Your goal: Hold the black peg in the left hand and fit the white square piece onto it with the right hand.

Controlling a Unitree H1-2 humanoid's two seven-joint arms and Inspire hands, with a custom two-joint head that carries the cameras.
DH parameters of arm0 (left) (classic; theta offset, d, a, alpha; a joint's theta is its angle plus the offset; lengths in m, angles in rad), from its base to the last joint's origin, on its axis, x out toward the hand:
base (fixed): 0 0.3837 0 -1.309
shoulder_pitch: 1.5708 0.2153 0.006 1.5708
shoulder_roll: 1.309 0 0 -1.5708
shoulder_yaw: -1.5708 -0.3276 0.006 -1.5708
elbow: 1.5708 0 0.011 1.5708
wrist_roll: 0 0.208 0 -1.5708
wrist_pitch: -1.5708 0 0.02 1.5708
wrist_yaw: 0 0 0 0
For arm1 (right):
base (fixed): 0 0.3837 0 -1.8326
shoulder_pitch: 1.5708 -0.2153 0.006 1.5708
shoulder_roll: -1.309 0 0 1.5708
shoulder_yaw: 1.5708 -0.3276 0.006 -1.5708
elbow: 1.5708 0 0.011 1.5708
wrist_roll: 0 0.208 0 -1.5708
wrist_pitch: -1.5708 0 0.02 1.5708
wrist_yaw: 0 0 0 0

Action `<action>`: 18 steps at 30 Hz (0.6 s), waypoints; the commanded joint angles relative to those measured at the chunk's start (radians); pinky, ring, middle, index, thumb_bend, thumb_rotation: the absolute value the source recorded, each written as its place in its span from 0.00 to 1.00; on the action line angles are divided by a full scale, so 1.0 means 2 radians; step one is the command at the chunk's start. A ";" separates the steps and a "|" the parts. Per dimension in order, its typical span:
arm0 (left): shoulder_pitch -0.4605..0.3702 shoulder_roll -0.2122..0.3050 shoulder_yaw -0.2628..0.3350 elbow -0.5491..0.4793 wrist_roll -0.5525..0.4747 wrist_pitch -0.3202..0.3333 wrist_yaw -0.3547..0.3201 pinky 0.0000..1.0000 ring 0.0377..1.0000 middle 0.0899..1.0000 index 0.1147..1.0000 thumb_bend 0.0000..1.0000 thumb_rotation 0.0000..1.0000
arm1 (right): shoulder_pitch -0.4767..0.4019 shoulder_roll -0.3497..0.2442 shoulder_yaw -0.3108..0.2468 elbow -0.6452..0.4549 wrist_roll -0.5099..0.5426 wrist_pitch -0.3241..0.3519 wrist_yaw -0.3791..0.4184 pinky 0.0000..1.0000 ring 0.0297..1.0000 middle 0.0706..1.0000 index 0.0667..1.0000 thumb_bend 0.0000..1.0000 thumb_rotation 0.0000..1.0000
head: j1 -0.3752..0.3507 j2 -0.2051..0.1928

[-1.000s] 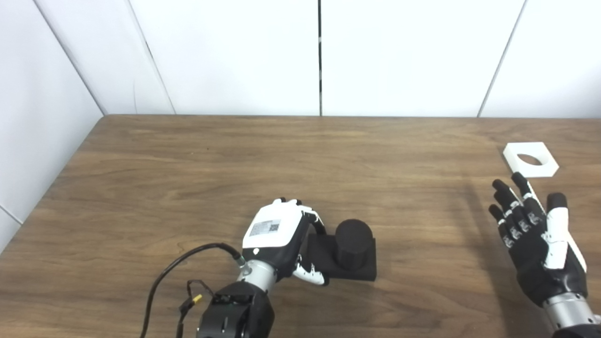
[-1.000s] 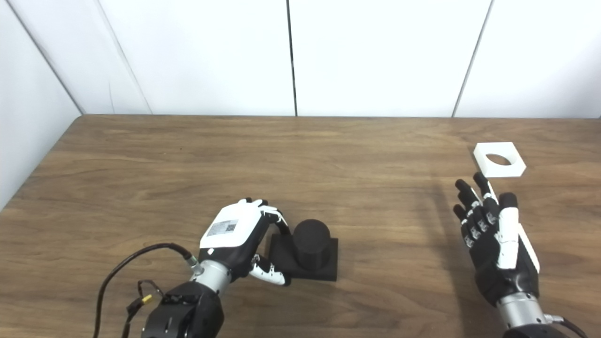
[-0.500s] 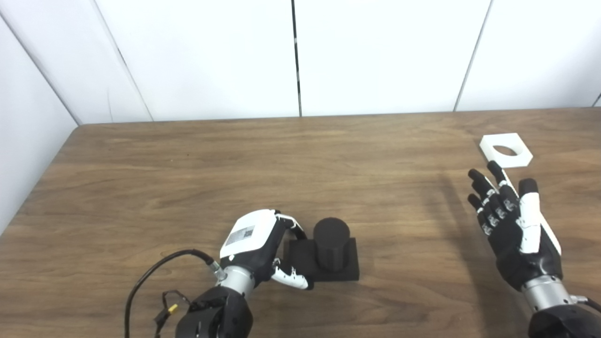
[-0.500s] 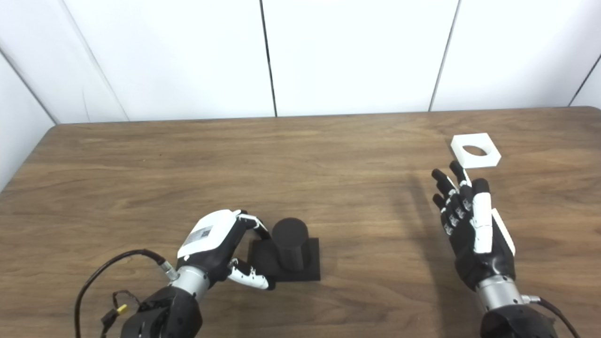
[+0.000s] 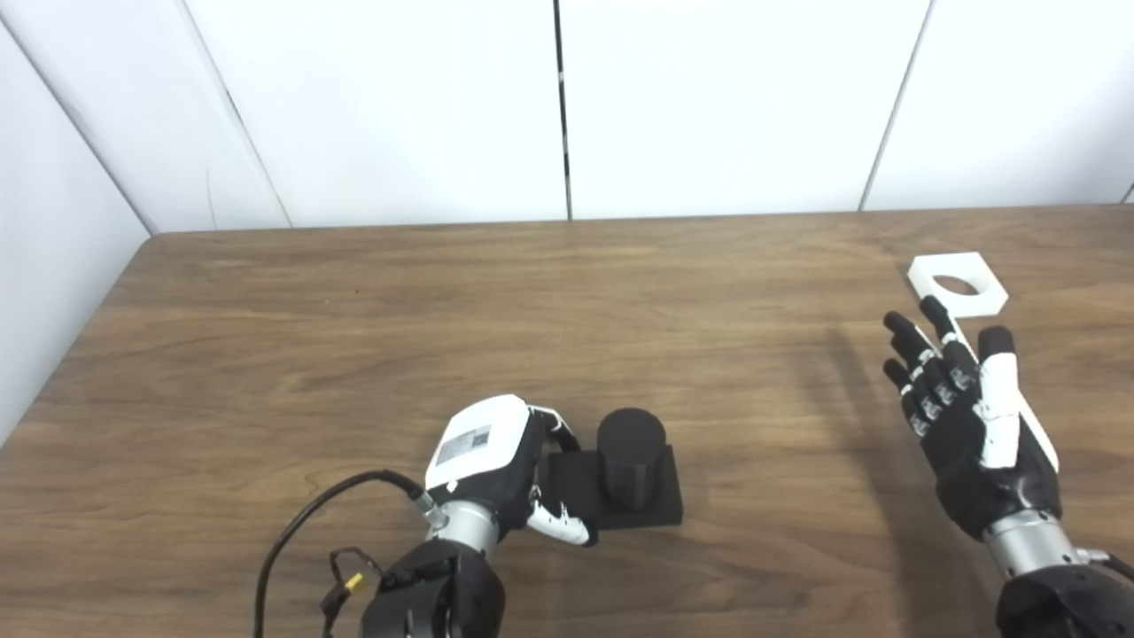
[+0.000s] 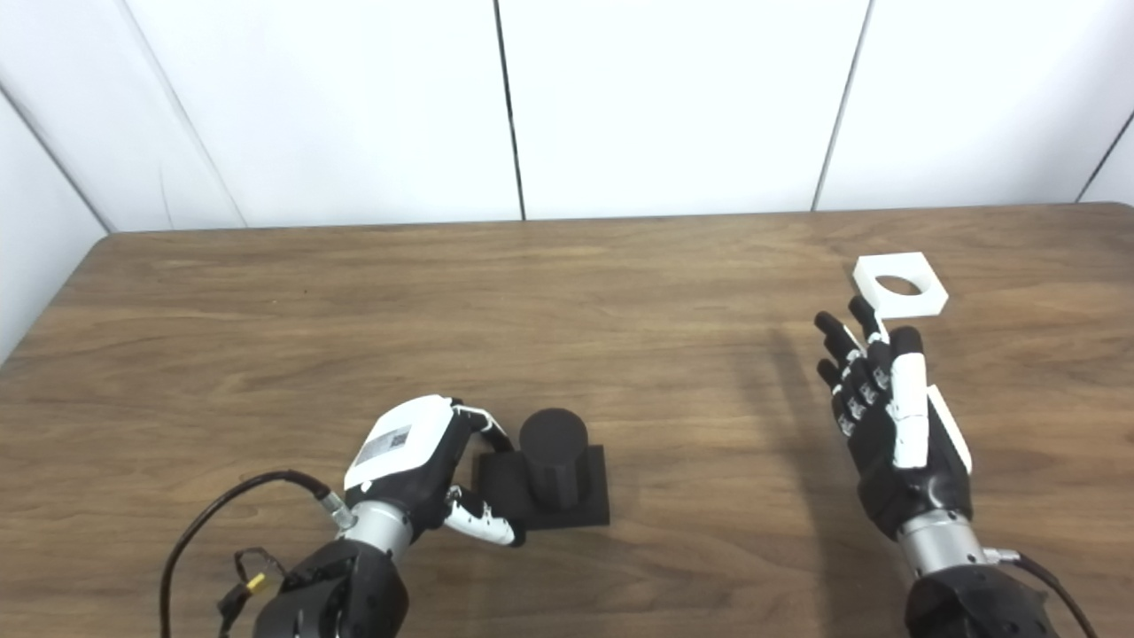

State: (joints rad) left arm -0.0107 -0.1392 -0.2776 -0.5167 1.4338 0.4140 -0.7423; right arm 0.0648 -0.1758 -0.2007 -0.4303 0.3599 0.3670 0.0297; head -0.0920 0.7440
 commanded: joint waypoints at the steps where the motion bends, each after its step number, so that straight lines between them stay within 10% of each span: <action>1: 0.004 -0.007 -0.005 -0.005 0.017 -0.008 0.000 1.00 0.95 0.82 0.42 0.52 0.05 | -0.020 -0.013 -0.007 -0.018 -0.002 -0.015 0.003 1.00 1.00 0.93 1.00 0.62 1.00 | -0.002 0.000; 4: 0.009 -0.011 -0.006 -0.009 0.024 -0.013 -0.003 1.00 0.95 0.82 0.42 0.52 0.05 | -0.033 -0.063 0.012 -0.014 -0.087 -0.023 0.009 1.00 1.00 0.93 1.00 0.60 0.88 | -0.007 0.001; 8: 0.011 -0.007 -0.001 -0.011 0.012 -0.016 0.001 1.00 0.95 0.82 0.42 0.52 0.05 | -0.075 -0.217 0.073 -0.004 -0.272 -0.008 0.048 0.99 1.00 0.96 0.97 0.75 0.65 | -0.015 -0.001; 18: 0.008 -0.002 0.013 -0.018 0.000 -0.021 -0.010 1.00 0.95 0.81 0.42 0.52 0.05 | -0.195 -0.367 0.143 0.095 -0.397 -0.011 0.135 1.00 1.00 0.99 0.94 0.95 0.41 | -0.038 0.006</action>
State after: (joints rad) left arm 0.0099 -0.1440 -0.2568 -0.5357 1.4351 0.3816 -0.7535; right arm -0.2924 -0.8730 0.0801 -0.2541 -0.3947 0.3794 0.2818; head -0.1625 0.7547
